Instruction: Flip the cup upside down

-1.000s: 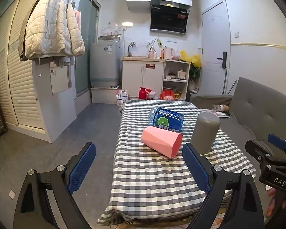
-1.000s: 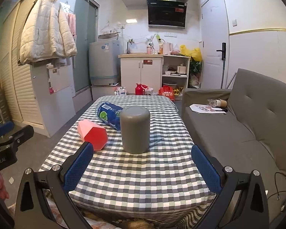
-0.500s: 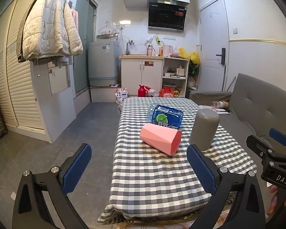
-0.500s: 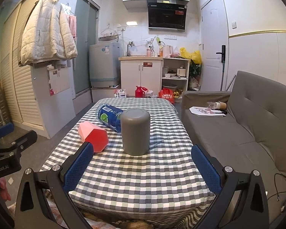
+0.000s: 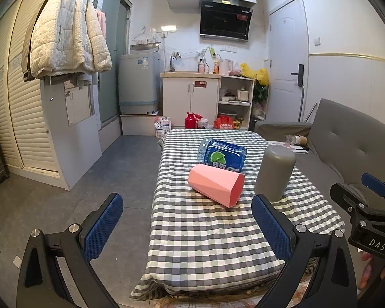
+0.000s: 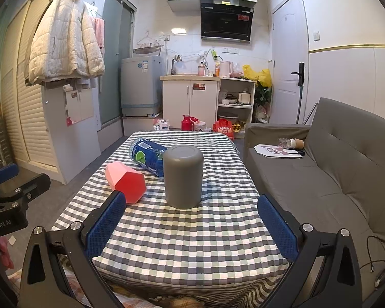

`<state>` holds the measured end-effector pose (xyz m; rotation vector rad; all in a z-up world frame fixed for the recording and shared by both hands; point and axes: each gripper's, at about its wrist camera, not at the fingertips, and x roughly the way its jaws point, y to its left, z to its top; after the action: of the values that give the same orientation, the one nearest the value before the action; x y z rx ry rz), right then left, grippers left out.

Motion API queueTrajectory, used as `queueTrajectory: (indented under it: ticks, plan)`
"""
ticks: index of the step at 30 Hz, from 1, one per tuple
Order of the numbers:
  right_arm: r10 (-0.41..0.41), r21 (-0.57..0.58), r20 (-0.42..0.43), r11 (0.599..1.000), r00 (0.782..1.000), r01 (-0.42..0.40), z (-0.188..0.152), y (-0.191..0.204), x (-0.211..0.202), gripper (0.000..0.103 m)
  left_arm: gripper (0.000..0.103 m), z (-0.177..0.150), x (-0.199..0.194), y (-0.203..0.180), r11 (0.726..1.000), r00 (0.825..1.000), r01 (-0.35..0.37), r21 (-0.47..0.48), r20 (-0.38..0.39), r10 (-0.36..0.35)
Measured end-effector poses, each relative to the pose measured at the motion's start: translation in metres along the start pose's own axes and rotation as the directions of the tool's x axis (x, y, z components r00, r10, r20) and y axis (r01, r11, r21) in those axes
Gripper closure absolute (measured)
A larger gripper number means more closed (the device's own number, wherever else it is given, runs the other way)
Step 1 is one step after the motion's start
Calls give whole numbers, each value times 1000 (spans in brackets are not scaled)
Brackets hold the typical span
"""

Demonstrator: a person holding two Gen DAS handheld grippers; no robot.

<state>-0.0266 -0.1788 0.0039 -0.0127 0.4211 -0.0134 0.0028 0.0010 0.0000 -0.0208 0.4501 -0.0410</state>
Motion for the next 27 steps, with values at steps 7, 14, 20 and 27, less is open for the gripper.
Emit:
queueTrajectory:
  ticks: [7, 14, 20, 27]
  plan:
    - [-1, 0, -2, 1000, 1000, 1, 0, 0, 1, 0, 0, 0, 0, 1, 1000, 1000, -8, -2, -8, 8]
    - [-3, -3, -4, 1000, 1000, 3, 0, 0, 2, 0, 0, 0, 0, 1, 1000, 1000, -8, -3, -4, 8]
    - [-4, -8, -5, 1000, 1000, 4, -1, -1, 3, 0, 0, 0, 0, 1, 1000, 1000, -9, -4, -2, 9]
    - [-5, -11, -9, 1000, 1000, 5, -1, 0, 4, 0, 0, 0, -1, 1, 1000, 1000, -11, 1, 1, 11]
